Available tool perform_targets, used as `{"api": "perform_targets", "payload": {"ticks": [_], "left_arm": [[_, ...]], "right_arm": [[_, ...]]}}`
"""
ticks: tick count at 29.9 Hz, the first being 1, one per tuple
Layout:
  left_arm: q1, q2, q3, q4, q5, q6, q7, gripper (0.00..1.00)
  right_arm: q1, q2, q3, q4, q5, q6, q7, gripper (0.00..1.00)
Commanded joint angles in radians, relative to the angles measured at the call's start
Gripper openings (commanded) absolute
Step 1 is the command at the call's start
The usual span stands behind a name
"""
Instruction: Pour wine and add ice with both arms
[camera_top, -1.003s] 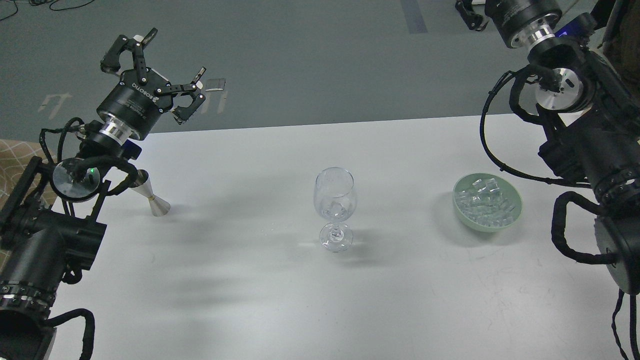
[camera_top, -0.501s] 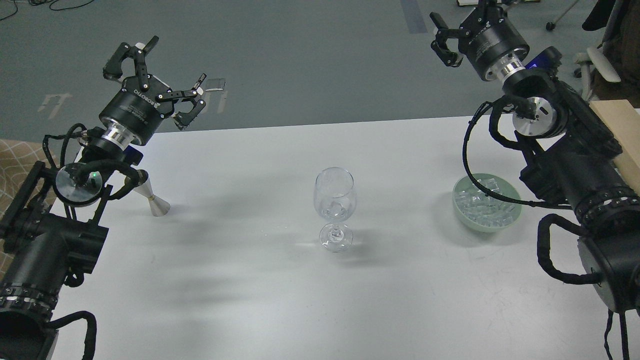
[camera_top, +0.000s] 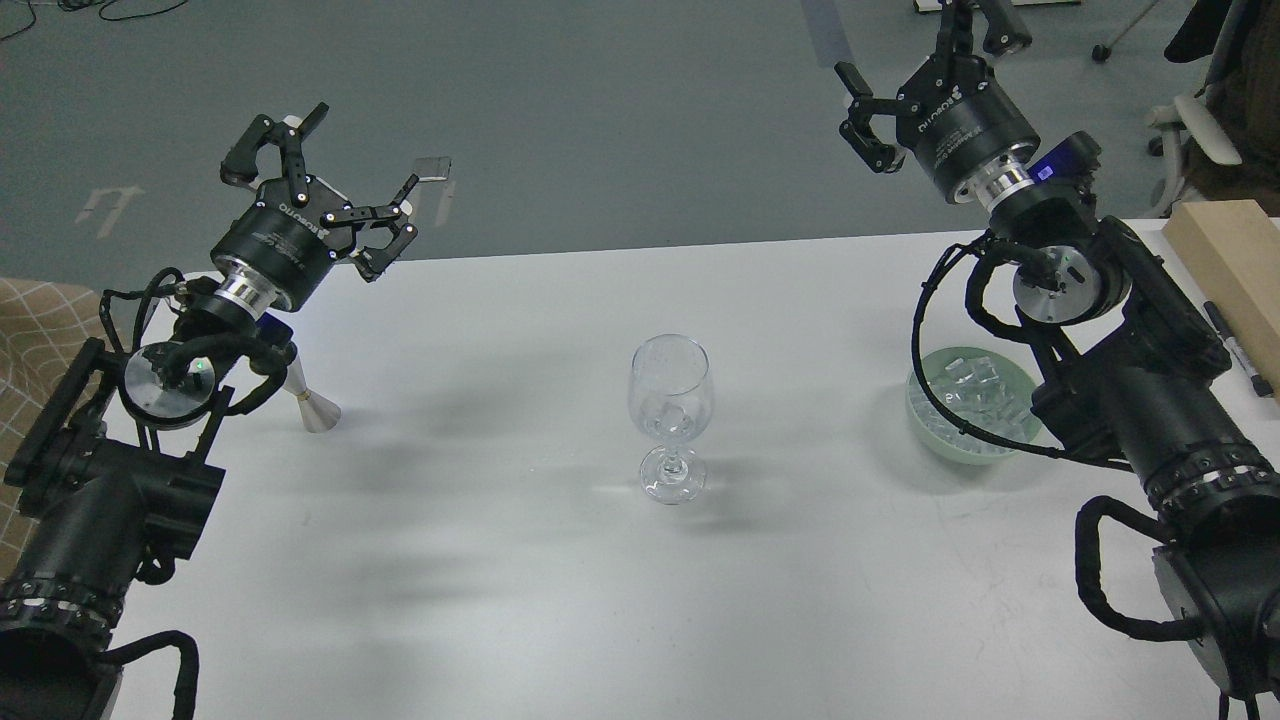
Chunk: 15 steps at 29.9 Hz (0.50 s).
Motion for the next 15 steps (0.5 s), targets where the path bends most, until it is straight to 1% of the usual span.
{"api": "perform_targets", "payload": {"ticks": [1,5,10,12,15], "left_arm": [[0.003,0.001,0.000,0.000,0.000,0.000,0.000,0.98],[0.001,0.004,-0.001,0.000,-0.002,0.000,0.000,0.98],[0.000,0.004,-0.006,0.000,-0.002,0.000,-0.001,0.98],[0.001,0.004,-0.006,0.000,-0.002,0.000,-0.001,0.98],[0.000,0.004,-0.008,-0.001,-0.002,0.000,-0.001,0.98]], "right_arm": [[-0.034,0.001,-0.001,0.071,0.001,0.000,-0.044,1.00],[-0.045,0.003,-0.008,0.111,0.001,0.000,-0.055,1.00],[-0.045,0.023,-0.058,0.113,-0.001,0.000,-0.059,1.00],[-0.039,0.021,-0.111,0.118,0.001,0.000,-0.089,1.00],[-0.045,0.020,-0.116,0.162,-0.001,0.000,-0.090,1.00]]}}
